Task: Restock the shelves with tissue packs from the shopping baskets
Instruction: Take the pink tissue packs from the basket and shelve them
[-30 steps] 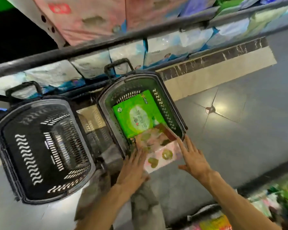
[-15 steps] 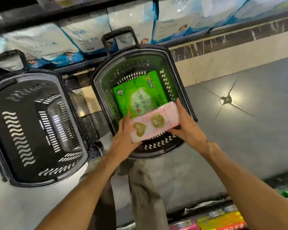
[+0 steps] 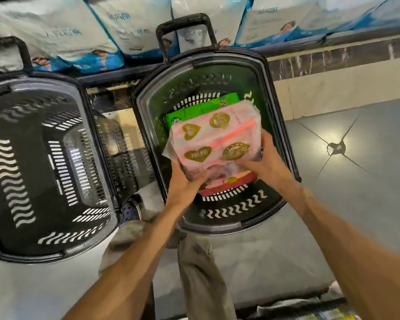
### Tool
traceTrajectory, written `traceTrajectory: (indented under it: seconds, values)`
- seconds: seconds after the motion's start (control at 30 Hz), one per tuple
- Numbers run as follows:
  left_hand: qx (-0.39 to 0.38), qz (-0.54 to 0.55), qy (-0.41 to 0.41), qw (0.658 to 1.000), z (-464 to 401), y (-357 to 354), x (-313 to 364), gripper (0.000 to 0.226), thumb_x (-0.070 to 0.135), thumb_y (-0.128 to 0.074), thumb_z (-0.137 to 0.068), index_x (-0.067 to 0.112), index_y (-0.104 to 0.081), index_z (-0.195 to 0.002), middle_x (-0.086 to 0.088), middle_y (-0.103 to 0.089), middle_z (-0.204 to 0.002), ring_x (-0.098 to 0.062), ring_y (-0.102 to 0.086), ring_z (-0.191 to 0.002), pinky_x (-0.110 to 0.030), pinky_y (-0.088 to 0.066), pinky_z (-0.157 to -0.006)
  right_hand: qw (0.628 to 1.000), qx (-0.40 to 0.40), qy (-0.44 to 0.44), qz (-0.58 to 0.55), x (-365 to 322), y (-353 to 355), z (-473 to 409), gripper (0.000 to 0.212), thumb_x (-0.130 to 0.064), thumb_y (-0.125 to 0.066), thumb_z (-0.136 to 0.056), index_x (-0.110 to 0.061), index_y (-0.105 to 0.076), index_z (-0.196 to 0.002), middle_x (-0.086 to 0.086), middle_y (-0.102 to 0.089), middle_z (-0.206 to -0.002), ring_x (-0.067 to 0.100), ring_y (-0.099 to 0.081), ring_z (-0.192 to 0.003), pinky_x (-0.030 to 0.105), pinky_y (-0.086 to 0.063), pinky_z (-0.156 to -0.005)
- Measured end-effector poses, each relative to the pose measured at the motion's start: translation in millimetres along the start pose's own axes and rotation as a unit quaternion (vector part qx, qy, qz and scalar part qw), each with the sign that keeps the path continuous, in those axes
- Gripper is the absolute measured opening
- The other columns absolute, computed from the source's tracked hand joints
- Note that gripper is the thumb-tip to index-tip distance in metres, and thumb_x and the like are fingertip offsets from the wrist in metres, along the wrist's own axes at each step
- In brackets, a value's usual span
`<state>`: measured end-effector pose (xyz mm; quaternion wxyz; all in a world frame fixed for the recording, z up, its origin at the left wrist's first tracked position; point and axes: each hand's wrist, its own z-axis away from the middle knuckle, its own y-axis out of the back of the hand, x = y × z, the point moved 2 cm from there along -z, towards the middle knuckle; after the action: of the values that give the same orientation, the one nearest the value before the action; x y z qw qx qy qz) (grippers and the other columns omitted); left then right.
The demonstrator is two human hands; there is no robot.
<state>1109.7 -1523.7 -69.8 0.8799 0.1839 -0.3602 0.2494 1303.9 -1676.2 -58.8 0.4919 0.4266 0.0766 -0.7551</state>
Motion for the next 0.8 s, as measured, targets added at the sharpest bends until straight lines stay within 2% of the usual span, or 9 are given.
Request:
traceTrajectory:
  seconds: [0.1, 0.17, 0.27, 0.37, 0.47, 0.57, 0.67, 0.73, 0.8]
  values:
    - [0.045, -0.017, -0.007, 0.999, -11.1, -2.6, -0.5, 0.089, 0.027, -0.081, -0.087, 0.030, -0.022, -0.153, 0.024, -0.054, -0.129, 0.008, -0.054, -0.115, -0.021, -0.045, -0.101, 1.000, 0.013, -0.001, -0.016, 0.0, -6.6, -8.7, 0.102, -0.018, -0.088, -0.078, -0.028, -0.022, -0.155, -0.020, -0.053, -0.126, -0.010, -0.059, -0.106, 0.013, -0.057, -0.075]
    - [0.064, -0.023, -0.013, 0.998, -12.9, -0.1, 4.2, 0.090, 0.029, -0.082, -0.086, 0.028, -0.024, -0.155, 0.018, -0.056, -0.134, 0.001, -0.053, -0.119, -0.029, -0.044, -0.107, 0.999, 0.027, -0.003, -0.022, -2.7, -8.4, -7.3, 0.100, -0.020, -0.088, -0.078, -0.027, -0.024, -0.155, -0.017, -0.054, -0.127, -0.008, -0.060, -0.109, 0.018, -0.059, -0.080]
    - [0.066, -0.020, -0.015, 0.997, -7.3, 10.6, 17.8, 0.090, 0.030, -0.083, -0.085, 0.029, -0.027, -0.155, 0.022, -0.056, -0.133, 0.014, -0.053, -0.110, -0.019, -0.043, -0.101, 0.999, 0.049, 0.000, -0.021, -12.7, -7.1, 1.3, 0.103, -0.042, -0.093, -0.070, -0.032, -0.030, -0.152, -0.008, -0.055, -0.136, 0.007, -0.061, -0.121, 0.037, -0.060, -0.093]
    - [0.064, -0.008, -0.029, 0.998, 1.5, 25.9, 34.7, 0.090, 0.029, -0.084, -0.084, 0.032, -0.029, -0.155, 0.031, -0.058, -0.124, 0.025, -0.055, -0.101, 0.001, -0.042, -0.085, 0.997, 0.064, 0.006, -0.034, -32.0, -5.6, 14.0, 0.099, -0.056, -0.093, -0.065, -0.039, -0.038, -0.146, -0.004, -0.057, -0.136, 0.014, -0.064, -0.121, 0.044, -0.061, -0.091]
    - [0.068, -0.004, -0.050, 0.996, 18.0, 42.8, 64.5, 0.077, 0.024, -0.079, -0.089, 0.030, -0.035, -0.152, 0.030, -0.062, -0.118, 0.021, -0.059, -0.100, -0.002, -0.047, -0.080, 0.996, 0.079, 0.020, -0.041, -61.3, -6.8, 29.6, 0.091, -0.052, -0.092, -0.070, -0.042, -0.041, -0.143, -0.002, -0.059, -0.135, 0.015, -0.065, -0.120, 0.046, -0.061, -0.092]
    - [0.065, 0.005, -0.084, 0.994, 42.6, 65.4, 100.0, 0.072, 0.022, -0.076, -0.092, 0.032, -0.035, -0.150, 0.019, -0.068, -0.121, 0.007, -0.067, -0.104, -0.011, -0.053, -0.084, 0.994, 0.088, 0.044, -0.054, -102.0, -9.1, 49.2, 0.083, -0.041, -0.092, -0.075, -0.036, -0.044, -0.142, -0.003, -0.063, -0.132, 0.011, -0.067, -0.116, 0.045, -0.061, -0.094]
    - [0.055, -0.008, -0.123, 0.991, 72.1, 92.0, 143.7, 0.069, 0.027, -0.078, -0.089, 0.047, -0.039, -0.142, 0.018, -0.067, -0.128, 0.002, -0.064, -0.114, -0.030, -0.056, -0.098, 0.990, 0.097, 0.082, -0.053, -153.1, -11.0, 75.8, 0.072, -0.033, -0.091, -0.077, -0.041, -0.048, -0.135, -0.010, -0.067, -0.127, 0.008, -0.067, -0.115, 0.044, -0.060, -0.096]
    - [0.049, -0.031, -0.149, 0.987, 97.5, 111.7, 178.4, 0.071, 0.032, -0.082, -0.084, 0.071, -0.039, -0.125, 0.033, -0.064, -0.123, 0.011, -0.060, -0.114, -0.024, -0.052, -0.099, 0.988, 0.097, 0.108, -0.055, -186.5, -13.3, 95.3, 0.068, -0.031, -0.090, -0.079, -0.040, -0.050, -0.135, -0.010, -0.069, -0.126, 0.010, -0.068, -0.116, 0.046, -0.059, -0.096]
    - [0.057, -0.050, -0.169, 0.983, 122.4, 134.6, 208.7, 0.069, 0.036, -0.085, -0.081, 0.071, -0.039, -0.119, 0.037, -0.062, -0.118, 0.019, -0.057, -0.110, -0.019, -0.051, -0.096, 0.986, 0.098, 0.126, -0.057, -221.2, -16.6, 117.0, 0.074, -0.037, -0.089, -0.079, -0.035, -0.047, -0.141, -0.011, -0.067, -0.128, 0.008, -0.067, -0.117, 0.046, -0.058, -0.097]
